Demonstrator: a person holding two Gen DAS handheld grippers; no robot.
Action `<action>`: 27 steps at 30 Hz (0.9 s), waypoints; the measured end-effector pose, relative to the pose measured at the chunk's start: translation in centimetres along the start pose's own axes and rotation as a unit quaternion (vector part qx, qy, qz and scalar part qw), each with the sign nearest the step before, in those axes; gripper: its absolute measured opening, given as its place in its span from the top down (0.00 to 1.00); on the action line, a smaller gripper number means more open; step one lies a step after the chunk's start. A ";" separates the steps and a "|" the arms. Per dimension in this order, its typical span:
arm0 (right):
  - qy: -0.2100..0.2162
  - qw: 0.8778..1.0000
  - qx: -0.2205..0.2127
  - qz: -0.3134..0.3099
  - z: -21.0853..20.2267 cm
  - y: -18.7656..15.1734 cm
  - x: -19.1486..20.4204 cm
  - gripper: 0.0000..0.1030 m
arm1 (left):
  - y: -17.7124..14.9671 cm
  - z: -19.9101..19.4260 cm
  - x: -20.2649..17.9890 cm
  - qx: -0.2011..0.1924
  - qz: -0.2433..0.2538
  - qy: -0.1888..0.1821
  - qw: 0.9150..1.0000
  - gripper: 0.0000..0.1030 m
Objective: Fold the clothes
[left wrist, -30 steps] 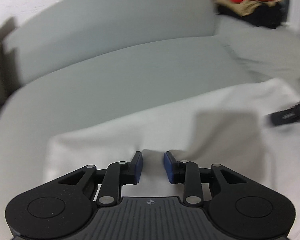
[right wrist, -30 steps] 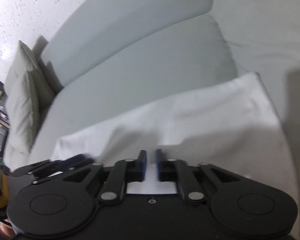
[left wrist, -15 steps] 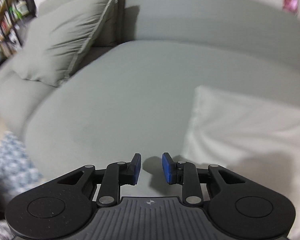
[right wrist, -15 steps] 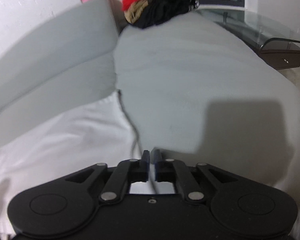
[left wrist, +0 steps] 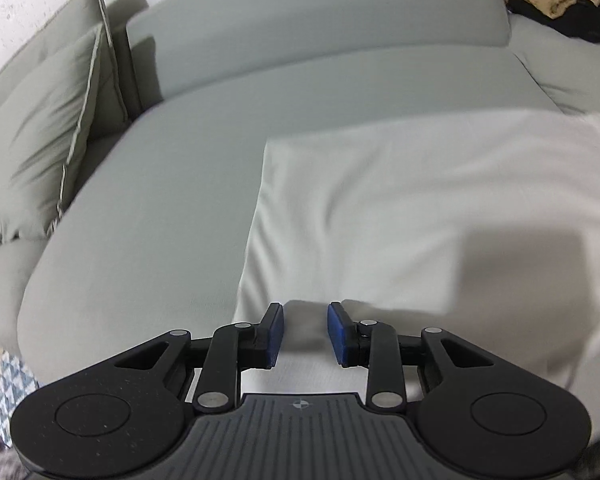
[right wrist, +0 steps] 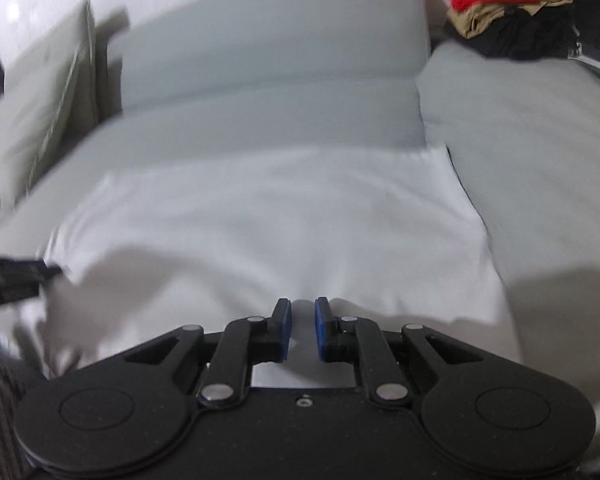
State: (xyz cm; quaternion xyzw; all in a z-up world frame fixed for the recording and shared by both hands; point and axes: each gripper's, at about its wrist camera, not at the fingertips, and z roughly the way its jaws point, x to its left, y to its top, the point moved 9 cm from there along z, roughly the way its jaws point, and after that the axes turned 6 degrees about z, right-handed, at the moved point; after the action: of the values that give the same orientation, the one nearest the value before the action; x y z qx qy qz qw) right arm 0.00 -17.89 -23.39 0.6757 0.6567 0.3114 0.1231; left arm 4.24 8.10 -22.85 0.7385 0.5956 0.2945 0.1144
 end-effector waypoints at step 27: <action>0.046 0.998 -0.038 0.007 2.2 1.5 3.2 0.75 | 4.2 -0.4 -10.3 -0.082 0.090 -0.081 0.989 0.88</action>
State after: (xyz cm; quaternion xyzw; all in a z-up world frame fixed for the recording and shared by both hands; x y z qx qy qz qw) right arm 2.32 -14.43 -23.42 0.6599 0.6448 0.3676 0.1164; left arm 6.23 -2.84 -23.41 0.7988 0.4894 0.2904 0.1951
